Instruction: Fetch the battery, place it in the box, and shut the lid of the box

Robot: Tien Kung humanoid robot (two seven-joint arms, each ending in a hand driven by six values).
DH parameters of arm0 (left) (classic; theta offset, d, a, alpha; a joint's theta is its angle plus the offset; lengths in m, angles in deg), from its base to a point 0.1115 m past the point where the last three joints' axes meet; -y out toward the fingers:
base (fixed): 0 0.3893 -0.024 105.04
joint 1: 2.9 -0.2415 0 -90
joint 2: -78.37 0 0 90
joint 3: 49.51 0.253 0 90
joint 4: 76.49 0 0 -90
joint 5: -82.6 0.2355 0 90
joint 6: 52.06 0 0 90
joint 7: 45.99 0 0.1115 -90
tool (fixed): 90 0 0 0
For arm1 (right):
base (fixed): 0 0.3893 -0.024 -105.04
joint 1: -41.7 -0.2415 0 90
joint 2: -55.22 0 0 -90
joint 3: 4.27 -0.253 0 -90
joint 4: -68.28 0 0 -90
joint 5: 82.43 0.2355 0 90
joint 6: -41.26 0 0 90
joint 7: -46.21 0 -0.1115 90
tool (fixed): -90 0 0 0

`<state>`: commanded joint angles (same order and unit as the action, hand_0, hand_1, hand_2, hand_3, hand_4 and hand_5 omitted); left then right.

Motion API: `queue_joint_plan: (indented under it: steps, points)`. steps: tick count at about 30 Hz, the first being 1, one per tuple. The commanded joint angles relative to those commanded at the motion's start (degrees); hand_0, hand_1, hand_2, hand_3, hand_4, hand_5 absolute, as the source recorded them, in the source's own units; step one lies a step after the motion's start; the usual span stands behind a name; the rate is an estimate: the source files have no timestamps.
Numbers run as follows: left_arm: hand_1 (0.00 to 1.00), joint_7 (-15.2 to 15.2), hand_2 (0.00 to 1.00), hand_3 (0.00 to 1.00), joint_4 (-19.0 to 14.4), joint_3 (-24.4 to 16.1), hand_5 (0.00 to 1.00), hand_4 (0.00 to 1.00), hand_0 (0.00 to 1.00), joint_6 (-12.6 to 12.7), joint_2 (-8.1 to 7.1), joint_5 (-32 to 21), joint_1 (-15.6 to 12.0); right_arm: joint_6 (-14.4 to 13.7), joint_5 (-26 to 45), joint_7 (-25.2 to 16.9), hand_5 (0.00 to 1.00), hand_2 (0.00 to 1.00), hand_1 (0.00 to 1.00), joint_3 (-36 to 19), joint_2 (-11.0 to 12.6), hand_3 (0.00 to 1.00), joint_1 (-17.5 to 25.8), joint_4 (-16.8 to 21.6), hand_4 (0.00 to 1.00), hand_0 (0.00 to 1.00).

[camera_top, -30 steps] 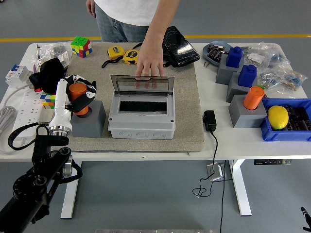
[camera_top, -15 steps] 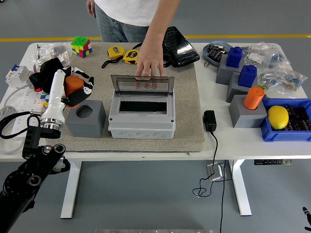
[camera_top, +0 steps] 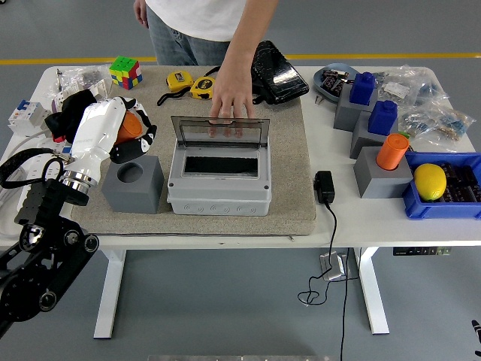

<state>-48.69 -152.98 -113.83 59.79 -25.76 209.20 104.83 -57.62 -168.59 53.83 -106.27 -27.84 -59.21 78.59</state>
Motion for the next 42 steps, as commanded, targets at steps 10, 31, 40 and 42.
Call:
queue_joint_plan:
  steps: [10,31,40,42]
  points:
    - [0.03,-5.87,0.244,0.404,-7.81,9.11,0.049,0.607,0.033,-4.99,-4.87,3.4,0.17,-0.06,0.02,-0.01,0.998,0.78,0.824,-0.34,0.16,0.803,-0.18,0.0,0.998,0.854]
    - [0.031,-6.64,0.243,0.407,-6.16,23.22,0.049,0.609,0.033,-3.96,-0.22,3.4,6.05,-0.08,-0.42,-0.1,0.998,0.781,0.824,-0.74,0.27,0.804,-0.57,0.0,0.998,0.853]
    - [0.031,-5.39,0.243,0.408,1.73,22.65,0.048,0.607,0.033,-1.73,4.3,3.4,9.84,-0.04,-0.62,-0.11,0.998,0.782,0.824,-0.51,0.2,0.804,-0.85,0.0,0.998,0.854]
    - [0.031,-5.34,0.243,0.409,3.35,22.82,0.049,0.607,0.033,-1.58,5.17,3.4,10.69,-0.02,-0.94,-0.02,0.998,0.782,0.825,-0.68,0.2,0.804,-0.82,0.0,0.998,0.854]
